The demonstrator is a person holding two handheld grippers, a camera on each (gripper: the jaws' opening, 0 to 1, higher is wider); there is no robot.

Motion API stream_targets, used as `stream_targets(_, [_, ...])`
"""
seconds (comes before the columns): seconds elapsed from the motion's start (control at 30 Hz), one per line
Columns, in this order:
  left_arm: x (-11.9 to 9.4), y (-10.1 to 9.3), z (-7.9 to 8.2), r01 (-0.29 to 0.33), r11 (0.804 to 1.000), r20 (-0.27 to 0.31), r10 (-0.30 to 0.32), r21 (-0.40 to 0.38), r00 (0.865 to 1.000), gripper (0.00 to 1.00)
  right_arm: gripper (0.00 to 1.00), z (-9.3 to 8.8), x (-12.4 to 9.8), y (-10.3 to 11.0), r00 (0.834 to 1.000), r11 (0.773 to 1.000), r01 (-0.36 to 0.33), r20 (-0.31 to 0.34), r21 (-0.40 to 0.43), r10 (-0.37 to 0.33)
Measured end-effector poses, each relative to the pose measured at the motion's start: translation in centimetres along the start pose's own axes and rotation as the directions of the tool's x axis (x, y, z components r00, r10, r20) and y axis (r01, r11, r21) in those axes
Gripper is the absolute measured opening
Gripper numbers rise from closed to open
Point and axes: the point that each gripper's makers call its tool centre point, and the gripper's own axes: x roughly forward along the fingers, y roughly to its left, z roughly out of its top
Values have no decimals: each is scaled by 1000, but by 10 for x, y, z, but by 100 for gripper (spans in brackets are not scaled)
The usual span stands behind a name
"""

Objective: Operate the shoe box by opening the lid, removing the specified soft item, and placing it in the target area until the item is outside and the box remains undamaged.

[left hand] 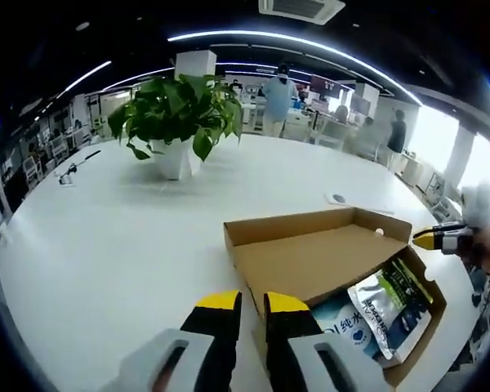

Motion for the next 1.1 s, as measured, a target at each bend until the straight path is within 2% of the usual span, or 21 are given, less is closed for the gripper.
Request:
stream_targets(0.3, [-18,-3,-3,9,1000,24,-9,-17,1000,11,13,-10,-24,-7,999,999,21,28,49,-23])
stream_targets(0.7, [-41,-16,-20,28,999,42,-27,-29,999,11,14,-25,-53,0,997,995,14,71,99,-22])
stream_targets(0.97, [-54,-20,-24,45,999,53,-45,-12,998,11,15,-36,-71,0,996,997,-5,91,79,-3])
stream_targets(1.1, [-63,-23,-23,59,998,62,-59,-3,996,12,16,-35,-80,-1,994,997,-13,105,72,5])
